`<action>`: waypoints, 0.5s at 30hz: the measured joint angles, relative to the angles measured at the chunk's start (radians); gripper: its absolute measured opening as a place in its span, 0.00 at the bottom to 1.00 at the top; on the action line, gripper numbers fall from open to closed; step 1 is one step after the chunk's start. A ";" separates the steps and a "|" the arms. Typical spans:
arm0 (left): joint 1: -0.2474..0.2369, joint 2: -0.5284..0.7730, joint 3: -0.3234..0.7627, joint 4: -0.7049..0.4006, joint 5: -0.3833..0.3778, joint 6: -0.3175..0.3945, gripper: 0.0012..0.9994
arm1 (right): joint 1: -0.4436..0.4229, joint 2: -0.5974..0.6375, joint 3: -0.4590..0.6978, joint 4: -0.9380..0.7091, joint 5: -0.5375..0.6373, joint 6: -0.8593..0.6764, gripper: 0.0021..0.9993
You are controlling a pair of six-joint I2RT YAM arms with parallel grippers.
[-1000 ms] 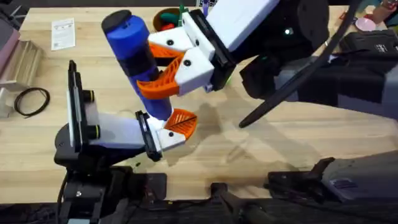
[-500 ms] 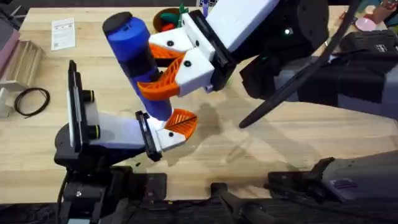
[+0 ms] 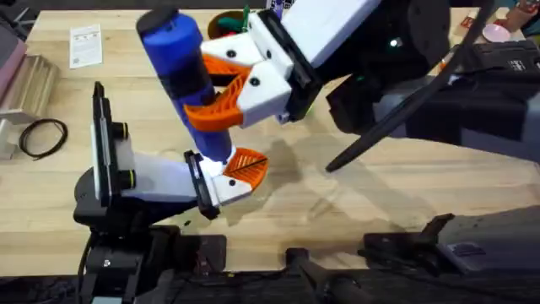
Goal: Pick up the gripper from the table and insert it into the empty holder that is missing its gripper. Then pick up a screw, insert it into the mounting hole, and use the screwdriver to tighten it. Finally, clean up the table by picking up the vegetable and placing it into the bucket.
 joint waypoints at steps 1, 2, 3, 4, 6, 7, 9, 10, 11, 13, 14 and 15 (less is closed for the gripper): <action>0.000 0.000 0.000 0.000 0.000 0.000 0.01 | -0.003 -0.006 0.006 -0.007 0.000 0.005 0.02; 0.000 0.000 0.000 0.000 0.000 0.000 0.01 | -0.009 -0.017 0.018 -0.019 0.003 0.008 0.02; 0.000 0.000 0.000 0.000 0.000 0.000 0.01 | -0.015 -0.027 0.033 -0.030 0.003 0.009 0.02; 0.000 0.000 0.000 0.000 0.000 0.000 0.01 | -0.023 -0.040 0.055 -0.047 0.003 0.011 0.02; 0.000 0.000 0.000 0.000 0.000 0.000 0.01 | -0.037 -0.062 0.106 -0.088 0.003 0.012 0.02; 0.000 0.000 0.000 0.000 0.000 0.000 0.01 | -0.044 -0.072 0.135 -0.104 0.003 0.012 0.02; 0.000 0.000 0.000 0.000 0.000 0.000 0.01 | -0.058 -0.090 0.185 -0.162 0.002 0.011 0.02; 0.000 0.000 0.000 0.000 0.000 0.000 0.01 | -0.064 -0.097 0.204 -0.201 0.001 0.011 0.02; 0.000 0.000 0.000 0.000 0.000 0.000 0.01 | -0.070 -0.102 0.226 -0.262 -0.001 0.007 0.02; 0.000 0.000 0.000 0.000 0.000 0.000 0.01 | -0.081 -0.105 0.264 -0.409 -0.004 -0.011 0.02; 0.000 0.000 0.000 0.000 0.000 0.000 0.01 | -0.088 -0.105 0.283 -0.500 -0.005 -0.027 0.02; 0.000 0.000 0.000 0.000 0.000 0.000 0.01 | -0.098 -0.104 0.304 -0.609 -0.005 -0.048 0.02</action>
